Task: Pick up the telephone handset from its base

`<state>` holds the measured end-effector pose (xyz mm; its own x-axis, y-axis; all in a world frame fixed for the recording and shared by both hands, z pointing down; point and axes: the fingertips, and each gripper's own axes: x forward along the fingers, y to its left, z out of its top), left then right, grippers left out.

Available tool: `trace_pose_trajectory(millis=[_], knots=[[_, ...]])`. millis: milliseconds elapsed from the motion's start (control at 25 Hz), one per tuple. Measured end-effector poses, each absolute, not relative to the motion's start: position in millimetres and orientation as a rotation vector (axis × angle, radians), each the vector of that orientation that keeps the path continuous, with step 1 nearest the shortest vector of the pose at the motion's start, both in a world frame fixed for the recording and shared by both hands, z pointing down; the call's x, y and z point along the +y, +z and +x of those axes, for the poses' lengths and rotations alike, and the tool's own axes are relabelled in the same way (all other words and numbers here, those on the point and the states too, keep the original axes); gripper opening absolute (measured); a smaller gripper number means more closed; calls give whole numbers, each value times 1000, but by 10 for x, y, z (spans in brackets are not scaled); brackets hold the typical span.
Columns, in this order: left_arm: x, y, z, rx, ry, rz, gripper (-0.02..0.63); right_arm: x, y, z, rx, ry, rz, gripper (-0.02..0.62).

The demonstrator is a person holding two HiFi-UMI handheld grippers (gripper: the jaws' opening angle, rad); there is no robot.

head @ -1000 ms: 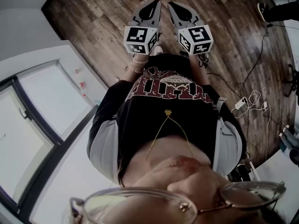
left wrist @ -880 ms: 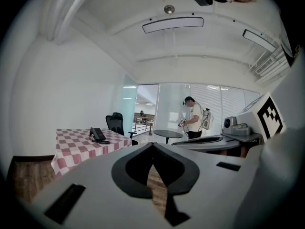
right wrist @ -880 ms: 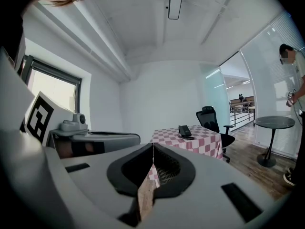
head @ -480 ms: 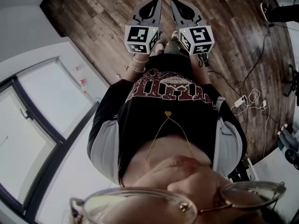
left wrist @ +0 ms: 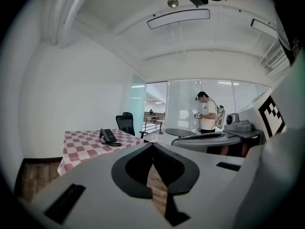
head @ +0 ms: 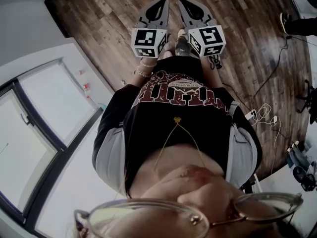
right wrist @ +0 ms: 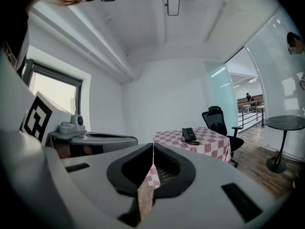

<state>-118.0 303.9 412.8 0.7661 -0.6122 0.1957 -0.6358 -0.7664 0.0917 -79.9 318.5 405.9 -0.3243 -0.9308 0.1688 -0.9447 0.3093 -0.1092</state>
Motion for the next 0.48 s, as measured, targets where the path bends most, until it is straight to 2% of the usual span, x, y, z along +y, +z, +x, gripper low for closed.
trace_pose_trajectory(millis=[480], knots=[[2445,4034,-577,-1054,197,2783,0,2561,3947,-228,-2539,270,1731,20]])
